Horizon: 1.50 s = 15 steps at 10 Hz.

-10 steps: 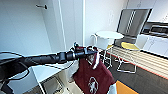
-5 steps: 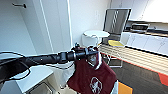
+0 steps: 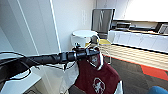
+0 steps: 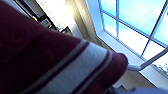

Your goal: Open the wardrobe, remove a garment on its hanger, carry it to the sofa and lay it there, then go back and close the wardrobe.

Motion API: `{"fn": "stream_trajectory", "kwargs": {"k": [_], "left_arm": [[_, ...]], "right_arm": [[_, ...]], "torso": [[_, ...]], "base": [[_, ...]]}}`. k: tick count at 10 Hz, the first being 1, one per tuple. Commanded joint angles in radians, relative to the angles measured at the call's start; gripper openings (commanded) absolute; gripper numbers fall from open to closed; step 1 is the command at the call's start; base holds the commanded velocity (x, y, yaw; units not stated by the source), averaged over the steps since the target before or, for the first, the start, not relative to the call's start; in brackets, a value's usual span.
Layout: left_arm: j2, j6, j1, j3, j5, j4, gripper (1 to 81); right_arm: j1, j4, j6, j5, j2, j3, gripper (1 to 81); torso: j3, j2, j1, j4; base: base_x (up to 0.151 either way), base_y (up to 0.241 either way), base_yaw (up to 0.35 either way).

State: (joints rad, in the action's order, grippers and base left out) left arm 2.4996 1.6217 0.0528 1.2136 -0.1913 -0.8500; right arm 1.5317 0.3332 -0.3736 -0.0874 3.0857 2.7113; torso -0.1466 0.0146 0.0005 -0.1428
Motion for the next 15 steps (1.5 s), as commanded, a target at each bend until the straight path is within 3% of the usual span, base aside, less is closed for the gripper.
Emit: {"fn": "stream_trajectory", "kwargs": {"k": [1,15], "left_arm": [[0.009,-0.019,-0.201,-0.034,-0.063,-0.018,1.0],[0.03,-0.019,-0.199,-0.072,-0.046,-0.035,1.0]], "right_arm": [[-0.031,-0.003,0.004,0.046,0.009,-0.002,81.1],[-0.032,-0.003,0.005,0.048,0.01,-0.001,81.1]], "torso": [[0.0,0.0,0.0,0.0],[0.0,0.0,0.0,0.0]], "base": [[0.0,0.0,-0.337],[0.0,0.0,-0.338]]}}
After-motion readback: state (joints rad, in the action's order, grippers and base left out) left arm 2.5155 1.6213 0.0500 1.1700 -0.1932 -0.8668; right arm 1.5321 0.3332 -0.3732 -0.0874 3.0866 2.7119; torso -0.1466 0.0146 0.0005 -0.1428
